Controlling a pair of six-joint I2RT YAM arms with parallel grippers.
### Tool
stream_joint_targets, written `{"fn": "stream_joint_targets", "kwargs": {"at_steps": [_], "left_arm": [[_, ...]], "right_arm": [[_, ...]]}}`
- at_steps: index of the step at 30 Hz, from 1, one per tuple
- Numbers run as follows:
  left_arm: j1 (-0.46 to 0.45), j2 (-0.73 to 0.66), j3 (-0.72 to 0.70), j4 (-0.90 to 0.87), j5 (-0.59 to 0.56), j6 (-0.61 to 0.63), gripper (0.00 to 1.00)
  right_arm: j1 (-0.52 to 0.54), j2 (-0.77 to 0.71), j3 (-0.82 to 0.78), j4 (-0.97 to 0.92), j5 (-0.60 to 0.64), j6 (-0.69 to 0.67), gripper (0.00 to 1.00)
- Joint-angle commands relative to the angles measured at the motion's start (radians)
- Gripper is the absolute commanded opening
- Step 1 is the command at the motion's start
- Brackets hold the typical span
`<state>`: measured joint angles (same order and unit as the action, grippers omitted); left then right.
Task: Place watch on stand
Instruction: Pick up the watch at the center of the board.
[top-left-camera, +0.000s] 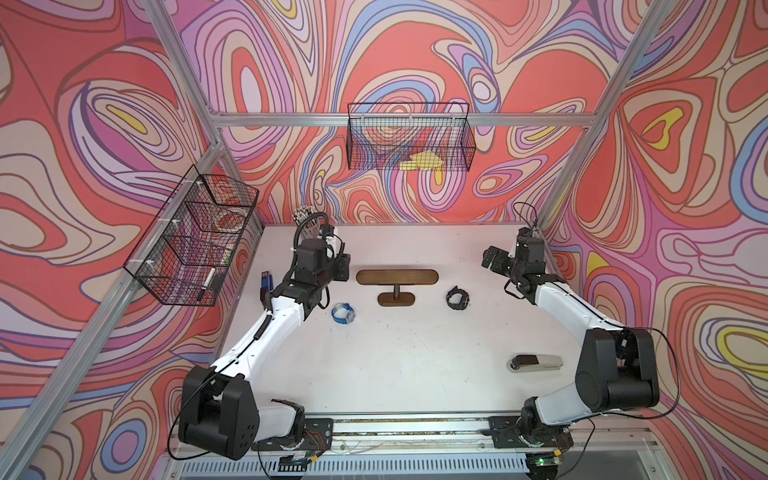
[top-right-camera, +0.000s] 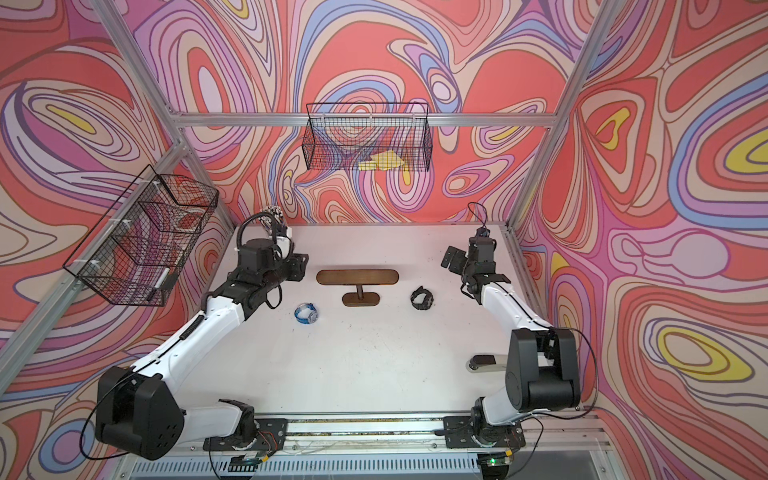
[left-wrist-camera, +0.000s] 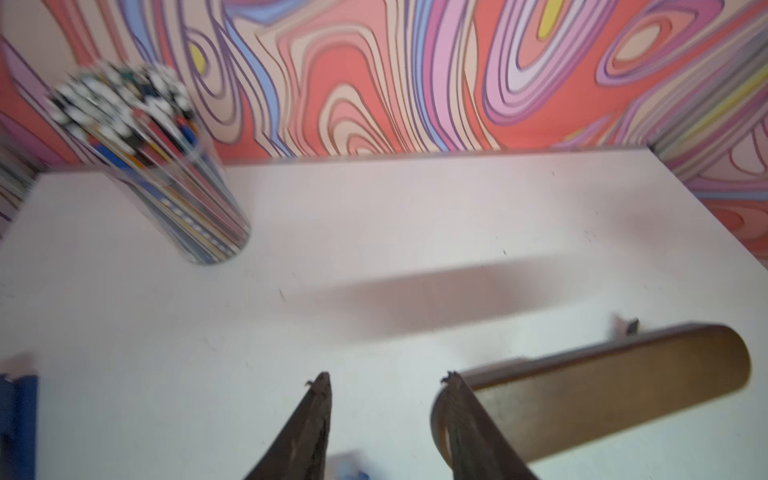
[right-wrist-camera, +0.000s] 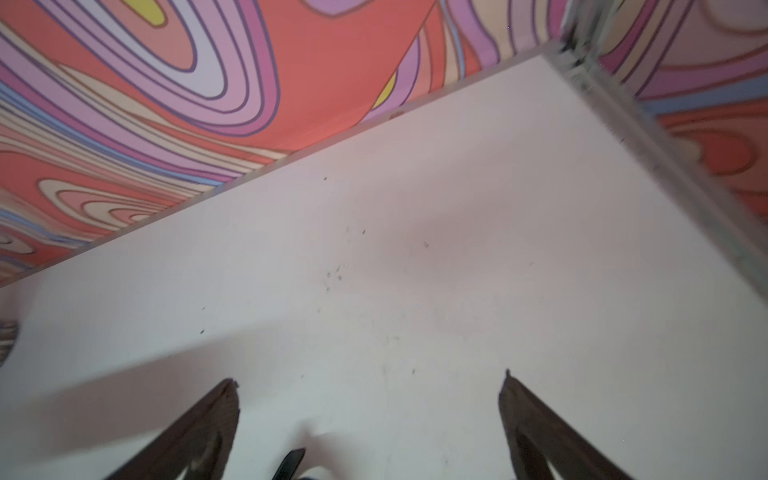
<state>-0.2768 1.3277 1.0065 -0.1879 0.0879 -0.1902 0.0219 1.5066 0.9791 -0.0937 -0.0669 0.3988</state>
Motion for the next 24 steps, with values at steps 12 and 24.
{"fn": "stream_joint_targets", "kwargs": {"at_steps": [12, 24], "left_arm": [[-0.106, 0.085, -0.023, -0.368, 0.062, -0.147, 0.36], [-0.124, 0.145, -0.013, -0.361, -0.141, -0.181, 0.38]], "right_arm": [[0.331, -0.259, -0.217, -0.023, -0.055, 0.251, 0.98], [0.651, -0.076, -0.192, 0.224, -0.018, 0.417, 0.98]]}}
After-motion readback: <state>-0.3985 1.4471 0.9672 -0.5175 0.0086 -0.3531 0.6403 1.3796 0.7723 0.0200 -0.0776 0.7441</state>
